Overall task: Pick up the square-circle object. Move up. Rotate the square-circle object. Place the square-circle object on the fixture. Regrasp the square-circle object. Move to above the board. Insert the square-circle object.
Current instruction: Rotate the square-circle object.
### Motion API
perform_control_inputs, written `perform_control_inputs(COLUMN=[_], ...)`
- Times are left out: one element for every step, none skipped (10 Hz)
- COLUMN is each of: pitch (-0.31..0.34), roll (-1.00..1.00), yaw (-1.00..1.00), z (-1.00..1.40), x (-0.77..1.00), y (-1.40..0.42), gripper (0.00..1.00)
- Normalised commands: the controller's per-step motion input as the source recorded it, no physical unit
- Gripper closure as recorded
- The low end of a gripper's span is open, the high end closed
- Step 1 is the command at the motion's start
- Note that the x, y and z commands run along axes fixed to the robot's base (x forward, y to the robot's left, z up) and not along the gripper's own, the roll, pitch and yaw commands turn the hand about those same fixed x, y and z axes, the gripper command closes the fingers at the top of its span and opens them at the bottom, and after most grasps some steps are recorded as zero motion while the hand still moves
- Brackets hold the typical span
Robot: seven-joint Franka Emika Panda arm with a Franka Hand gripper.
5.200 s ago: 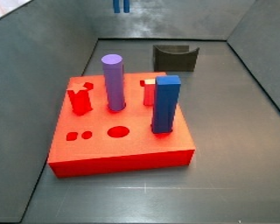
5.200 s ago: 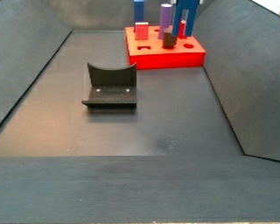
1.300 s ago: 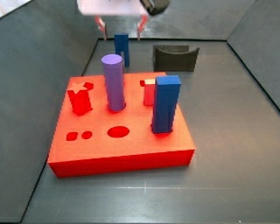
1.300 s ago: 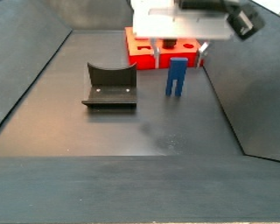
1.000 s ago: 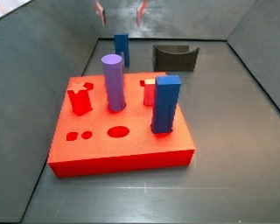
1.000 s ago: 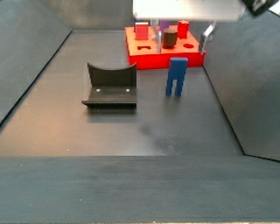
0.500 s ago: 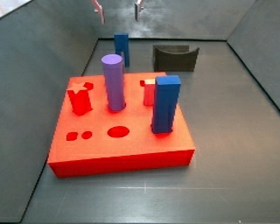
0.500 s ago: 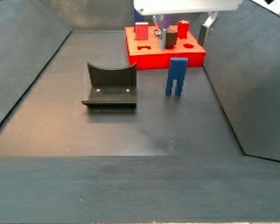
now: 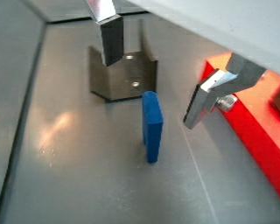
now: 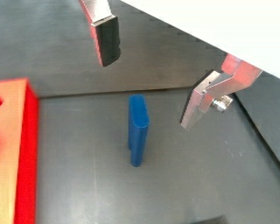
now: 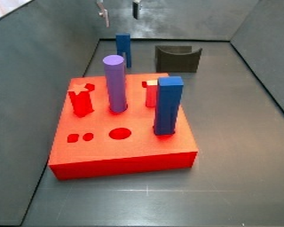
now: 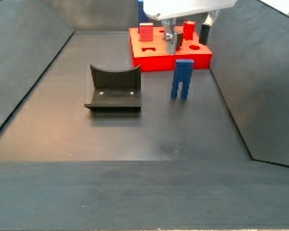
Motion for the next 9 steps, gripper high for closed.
perform_control_inputs(pitch=[0.004,0.004,0.004,0.004,0.004,0.004,0.005,0.005,0.005], roll=[-0.01,-0.01,-0.02,-0.02,-0.02,-0.02,-0.02,-0.02,-0.02], yaw=[1.0,1.0,1.0,1.0,1.0,1.0,1.0,1.0,1.0], z=[-0.03,-0.03,-0.03,-0.03,-0.03,-0.03,-0.03,-0.03,-0.03], x=[0.04,0.04,0.04,0.04,0.04,0.04,0.04,0.04,0.04], y=[-0.01,-0.01,-0.01,-0.01,-0.01,-0.01,-0.01,-0.01,-0.01], gripper=[0.0,0.0,0.0,0.0,0.0,0.0,0.0,0.0,0.0])
